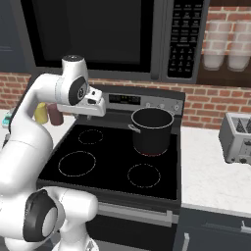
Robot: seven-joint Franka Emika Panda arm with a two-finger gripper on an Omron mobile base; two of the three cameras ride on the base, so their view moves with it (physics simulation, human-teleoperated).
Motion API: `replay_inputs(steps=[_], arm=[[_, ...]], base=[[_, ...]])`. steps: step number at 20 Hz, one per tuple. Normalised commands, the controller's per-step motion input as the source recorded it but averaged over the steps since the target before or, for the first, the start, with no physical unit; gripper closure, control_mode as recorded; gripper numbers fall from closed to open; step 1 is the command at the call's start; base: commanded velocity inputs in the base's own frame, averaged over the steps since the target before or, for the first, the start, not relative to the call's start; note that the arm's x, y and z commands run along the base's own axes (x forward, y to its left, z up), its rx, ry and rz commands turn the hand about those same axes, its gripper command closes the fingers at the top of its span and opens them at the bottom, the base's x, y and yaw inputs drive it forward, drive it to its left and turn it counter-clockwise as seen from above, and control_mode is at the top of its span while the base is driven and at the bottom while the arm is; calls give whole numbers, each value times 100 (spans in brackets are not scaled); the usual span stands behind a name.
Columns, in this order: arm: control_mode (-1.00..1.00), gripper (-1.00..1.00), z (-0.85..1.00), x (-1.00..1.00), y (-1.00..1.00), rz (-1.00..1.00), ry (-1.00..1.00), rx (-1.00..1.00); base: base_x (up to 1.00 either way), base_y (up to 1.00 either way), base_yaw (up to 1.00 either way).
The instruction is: Put the onion and cucumber in the pot. Retrieve the spatula and lightly stir the vegetables in the pot.
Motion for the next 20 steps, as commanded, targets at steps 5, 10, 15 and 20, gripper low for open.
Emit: replay_inputs(steps=[5,10,15,20], arm=[[-100,-100,-5,-1,13,0,2,0],[-100,-100,-20,-2,67,0,2,0],[-100,-100,-28,0,90,0,6,0],[-100,-100,-30,0,77,0,3,0]], base=[[0,0,0],[0,0,0],[0,0,0],[0,0,0]])
